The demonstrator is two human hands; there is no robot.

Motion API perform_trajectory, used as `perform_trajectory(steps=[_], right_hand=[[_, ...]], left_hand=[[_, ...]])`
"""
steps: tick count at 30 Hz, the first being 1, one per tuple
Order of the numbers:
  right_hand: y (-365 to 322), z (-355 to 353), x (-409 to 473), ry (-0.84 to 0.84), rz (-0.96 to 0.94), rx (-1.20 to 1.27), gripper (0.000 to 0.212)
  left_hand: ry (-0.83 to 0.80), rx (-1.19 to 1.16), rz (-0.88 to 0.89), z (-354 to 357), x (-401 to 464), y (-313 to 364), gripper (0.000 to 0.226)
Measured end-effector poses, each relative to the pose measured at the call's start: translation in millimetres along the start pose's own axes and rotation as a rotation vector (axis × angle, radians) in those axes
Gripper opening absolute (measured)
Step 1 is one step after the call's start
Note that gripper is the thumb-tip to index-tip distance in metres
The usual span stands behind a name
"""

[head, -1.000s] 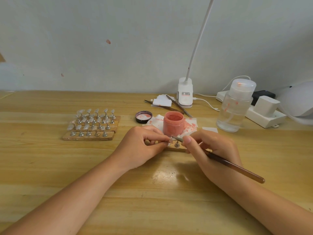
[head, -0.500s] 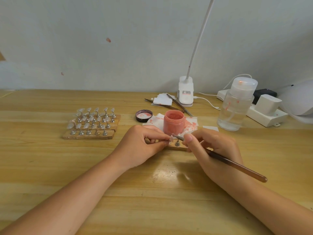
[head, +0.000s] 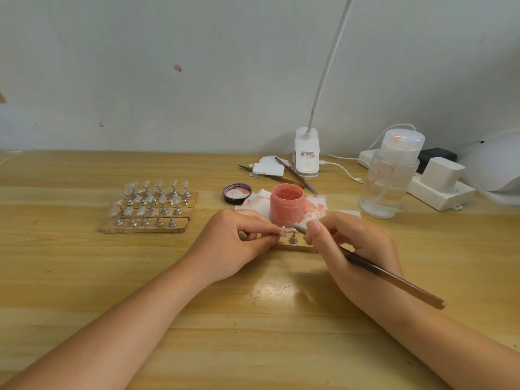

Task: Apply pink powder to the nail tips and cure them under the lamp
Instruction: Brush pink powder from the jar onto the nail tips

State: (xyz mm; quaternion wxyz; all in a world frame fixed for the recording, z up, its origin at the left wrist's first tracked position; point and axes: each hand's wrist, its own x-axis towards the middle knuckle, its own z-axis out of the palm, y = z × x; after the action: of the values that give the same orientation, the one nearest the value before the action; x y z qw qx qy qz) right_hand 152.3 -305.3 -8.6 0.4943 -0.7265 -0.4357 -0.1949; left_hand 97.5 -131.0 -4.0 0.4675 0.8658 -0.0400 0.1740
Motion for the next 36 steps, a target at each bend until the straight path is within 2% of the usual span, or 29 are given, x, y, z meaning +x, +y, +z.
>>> perform_trajectory(steps=[4,9,13,17,21,25,27,30,33,36], right_hand=[[-0.4,-0.9,-0.9,-0.052,0.019,0.032,0.037],[-0.3,0.3,0.9,-0.011,0.0,-0.023,0.033],[0.9,-0.8,-1.4,-0.032,0.014,0.022,0.04],[-0.4,0.5,0.8,-0.018,-0.003,-0.017,0.03],[0.0,-0.5,-0.6,-0.037,0.005,0.033,0.037],[-1.3,0.3,1.2,-0.032,0.01,-0.011,0.029],[-1.1,-0.5,-0.5,-0.063,0.014,0.03,0.035],[0.1,-3.3,-2.2,-0.004,0.027,0.127,0.043],[-0.2,-3.9,-0.1,0.067,0.045,0.143,0.038],[-2.9,-2.9,1.3,0.053,0.033,0.085,0.035]], left_hand=[[-0.002,-0.001,-0.002,-0.1,-0.6,0.1,0.025],[-0.006,0.014,0.005,0.2,0.0,1.0,0.027],[-0.003,-0.007,0.004,0.2,-0.4,0.7,0.026],[0.004,0.007,0.004,0.7,0.2,-0.4,0.029],[0.003,0.001,-0.002,0.1,0.5,-0.9,0.026],[0.004,0.016,0.019,0.2,0.4,-0.5,0.029],[0.007,0.002,0.022,0.3,0.5,-0.5,0.029],[0.052,-0.048,0.022,0.4,0.8,-0.9,0.021],[0.104,-0.074,0.035,0.2,1.1,-0.1,0.018],[0.125,-0.086,0.03,0.0,1.1,-0.7,0.013]])
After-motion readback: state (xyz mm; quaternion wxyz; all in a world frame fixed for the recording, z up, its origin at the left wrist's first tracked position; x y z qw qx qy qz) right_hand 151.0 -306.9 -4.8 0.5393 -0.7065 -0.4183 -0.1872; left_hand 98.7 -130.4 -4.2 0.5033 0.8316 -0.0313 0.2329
